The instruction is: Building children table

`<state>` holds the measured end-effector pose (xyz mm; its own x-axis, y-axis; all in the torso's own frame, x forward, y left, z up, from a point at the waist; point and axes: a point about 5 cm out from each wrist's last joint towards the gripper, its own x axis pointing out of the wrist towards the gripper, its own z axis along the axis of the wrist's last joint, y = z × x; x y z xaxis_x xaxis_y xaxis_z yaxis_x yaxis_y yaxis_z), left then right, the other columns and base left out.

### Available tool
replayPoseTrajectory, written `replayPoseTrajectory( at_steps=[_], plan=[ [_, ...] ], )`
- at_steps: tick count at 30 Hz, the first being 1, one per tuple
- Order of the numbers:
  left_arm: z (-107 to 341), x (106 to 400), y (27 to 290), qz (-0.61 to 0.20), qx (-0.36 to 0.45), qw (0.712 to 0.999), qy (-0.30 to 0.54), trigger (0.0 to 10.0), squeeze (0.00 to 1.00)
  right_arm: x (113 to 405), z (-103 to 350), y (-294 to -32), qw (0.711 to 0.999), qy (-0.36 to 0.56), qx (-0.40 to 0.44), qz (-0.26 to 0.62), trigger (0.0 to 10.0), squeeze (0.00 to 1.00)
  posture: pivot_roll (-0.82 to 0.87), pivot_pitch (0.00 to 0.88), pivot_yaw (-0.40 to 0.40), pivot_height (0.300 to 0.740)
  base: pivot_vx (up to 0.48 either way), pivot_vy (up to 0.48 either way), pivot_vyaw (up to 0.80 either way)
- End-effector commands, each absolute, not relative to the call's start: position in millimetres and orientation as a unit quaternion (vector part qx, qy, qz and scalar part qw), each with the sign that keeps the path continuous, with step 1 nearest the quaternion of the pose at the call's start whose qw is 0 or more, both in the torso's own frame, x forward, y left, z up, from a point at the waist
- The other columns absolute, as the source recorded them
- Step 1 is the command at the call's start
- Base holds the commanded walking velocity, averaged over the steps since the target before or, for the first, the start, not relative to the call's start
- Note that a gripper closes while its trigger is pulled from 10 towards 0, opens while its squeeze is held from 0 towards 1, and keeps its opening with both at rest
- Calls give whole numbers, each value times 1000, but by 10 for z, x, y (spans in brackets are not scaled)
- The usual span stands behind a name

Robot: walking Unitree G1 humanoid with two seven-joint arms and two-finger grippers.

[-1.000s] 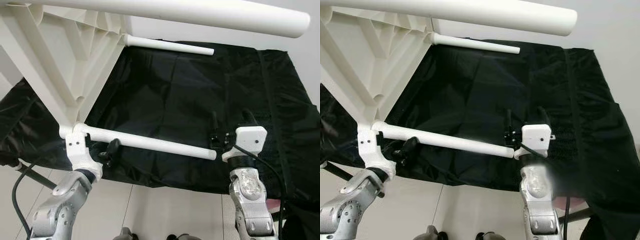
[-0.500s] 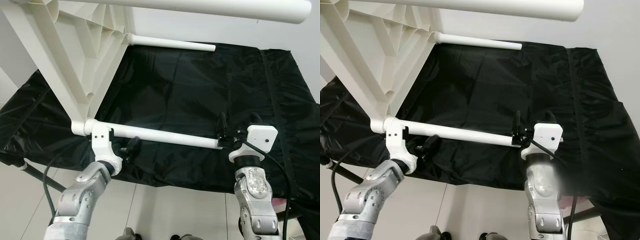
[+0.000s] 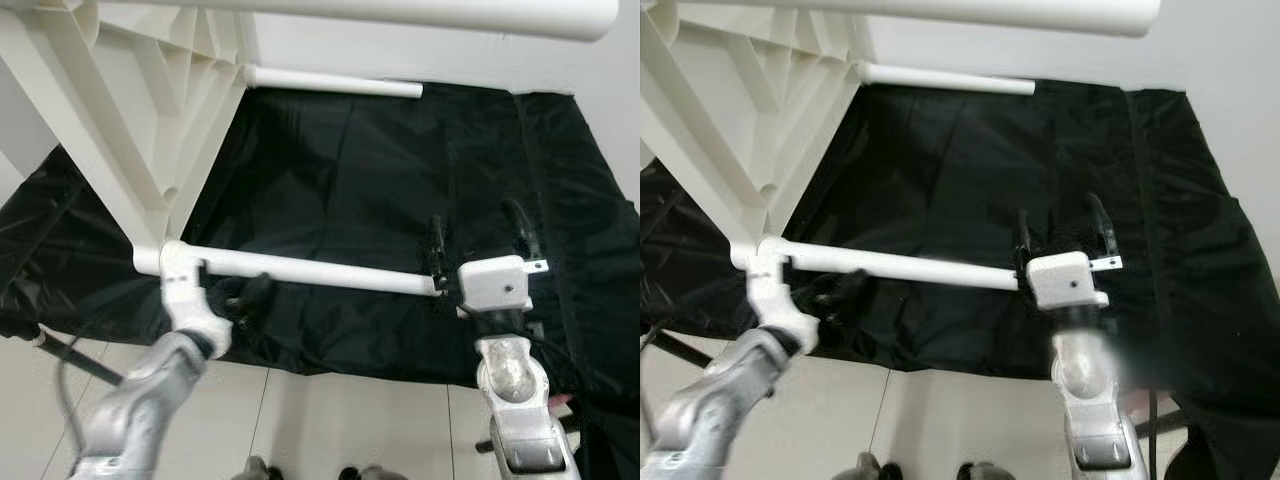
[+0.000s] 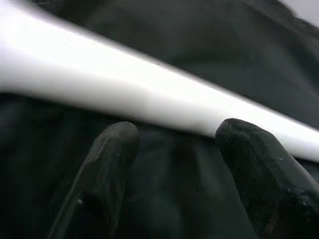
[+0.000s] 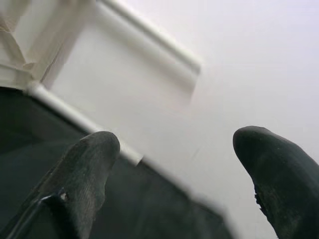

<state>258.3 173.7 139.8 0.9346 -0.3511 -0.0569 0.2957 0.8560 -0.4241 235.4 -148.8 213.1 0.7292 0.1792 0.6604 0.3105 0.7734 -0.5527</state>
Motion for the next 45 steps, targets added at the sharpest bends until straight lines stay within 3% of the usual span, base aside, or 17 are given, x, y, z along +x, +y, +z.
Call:
replayPoseTrajectory(
  at_steps=[1,3,5,7,9,12,14,19,29,40,45],
  plan=[
    [1405,2520,1697,-246,-219,942,59,10000,0,2328,2108,-1421,855,-381,-351,-31,10000,0,-3,162,51,740,0,0,0],
    [1403,2451,1765,-261,-200,942,65,10000,0,2346,2116,-1330,843,-400,-360,-11,10000,0,8,166,39,740,0,0,0],
    [1398,2430,1843,-259,-191,944,72,10000,0,2352,2200,-1205,812,-439,-383,23,10000,0,15,165,41,740,0,0,0],
    [1398,2432,1858,-257,-191,945,72,10000,0,2350,2221,-1180,804,-448,-389,31,10000,0,15,165,41,740,0,0,0],
    [1406,2454,1895,-251,-190,946,73,10000,0,2363,2488,-1126,756,-511,-407,50,10000,0,7,161,47,740,0,0,0],
    [1412,2465,1901,-251,-186,947,73,10000,0,2361,2570,-1110,735,-531,-418,58,10000,0,11,160,46,740,0,0,0],
    [1438,2506,1895,-252,-183,948,72,10000,0,2365,2721,-1130,692,-570,-438,65,10000,0,2,155,57,740,0,0,0],
    [1466,2569,1842,-256,-187,946,69,10000,0,2389,3068,-1166,659,-614,-432,48,10000,0,-2,152,59,740,0,0,0],
    [1460,2608,1742,-263,-197,942,67,10000,0,2422,3232,-1110,632,-641,-432,56,10000,0,-9,150,58,740,0,0,0],
    [1466,2696,1680,-264,-198,942,62,10000,0,2444,3421,-840,599,-658,-429,155,10000,0,-19,153,54,740,0,0,0],
    [1467,2709,1653,-265,-202,941,59,10000,0,2454,3471,-744,603,-652,-424,178,10000,0,-18,151,41,740,0,0,0]
  ],
)
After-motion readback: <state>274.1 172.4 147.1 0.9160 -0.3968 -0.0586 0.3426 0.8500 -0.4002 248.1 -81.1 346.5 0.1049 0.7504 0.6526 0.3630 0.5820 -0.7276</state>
